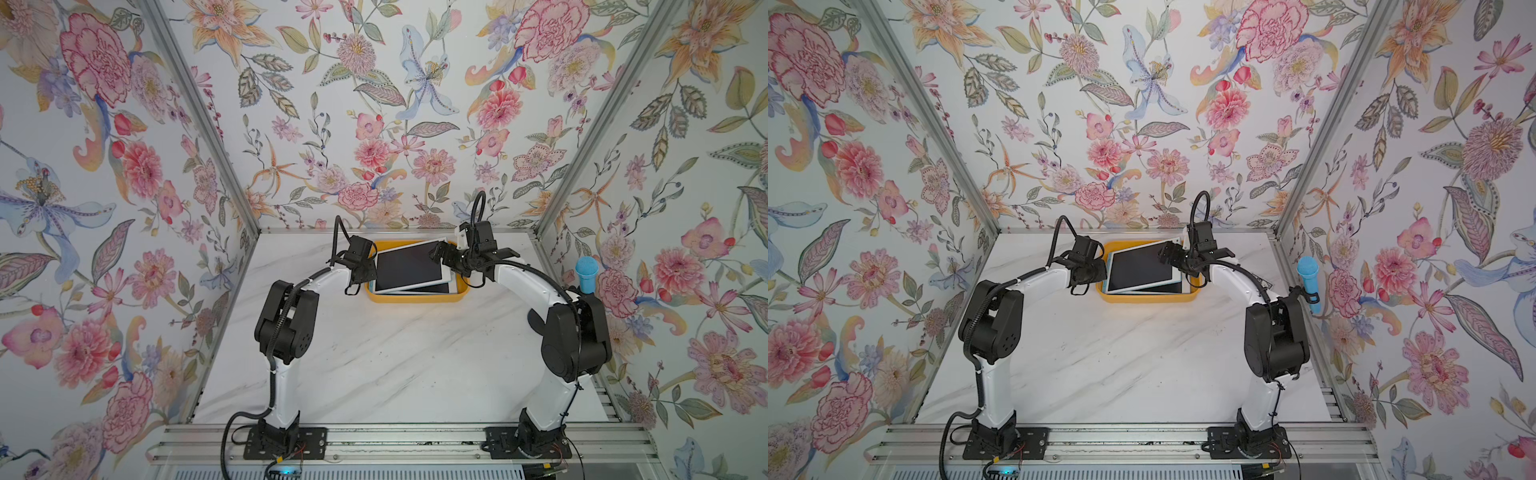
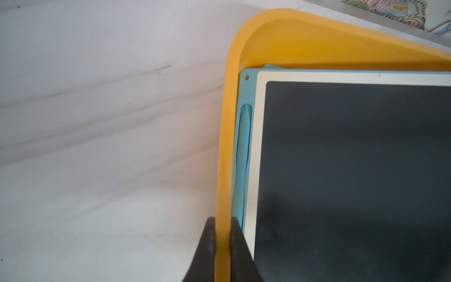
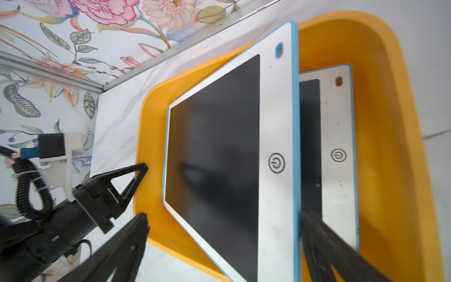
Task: Take out the writing tablet from the storage box
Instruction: Pick up the writing tablet from the storage box.
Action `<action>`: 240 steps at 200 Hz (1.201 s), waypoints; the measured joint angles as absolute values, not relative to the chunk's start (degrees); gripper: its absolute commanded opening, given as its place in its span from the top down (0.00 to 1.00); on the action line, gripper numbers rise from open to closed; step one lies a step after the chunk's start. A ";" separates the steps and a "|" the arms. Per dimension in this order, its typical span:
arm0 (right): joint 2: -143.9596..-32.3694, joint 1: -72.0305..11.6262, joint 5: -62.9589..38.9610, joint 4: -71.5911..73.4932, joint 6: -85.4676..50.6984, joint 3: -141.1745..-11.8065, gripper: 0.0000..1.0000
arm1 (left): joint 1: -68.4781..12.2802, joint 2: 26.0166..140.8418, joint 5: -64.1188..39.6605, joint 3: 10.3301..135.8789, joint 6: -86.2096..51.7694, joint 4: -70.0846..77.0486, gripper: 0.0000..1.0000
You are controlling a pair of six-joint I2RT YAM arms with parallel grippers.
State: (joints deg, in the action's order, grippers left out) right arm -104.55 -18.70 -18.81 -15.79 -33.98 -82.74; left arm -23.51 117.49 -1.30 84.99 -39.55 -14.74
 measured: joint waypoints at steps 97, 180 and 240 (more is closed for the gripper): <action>-104.20 -19.64 -27.11 -12.71 -37.23 -77.78 0.12 | -23.59 117.49 -1.52 85.14 -40.36 -14.92 1.00; -99.22 -16.88 -24.36 -12.58 -36.36 -76.14 0.35 | -23.64 117.49 -1.56 85.17 -40.56 -14.98 1.00; -99.57 -17.02 -24.21 -12.60 -36.03 -76.05 0.52 | -23.64 117.49 -1.56 85.17 -40.58 -14.98 1.00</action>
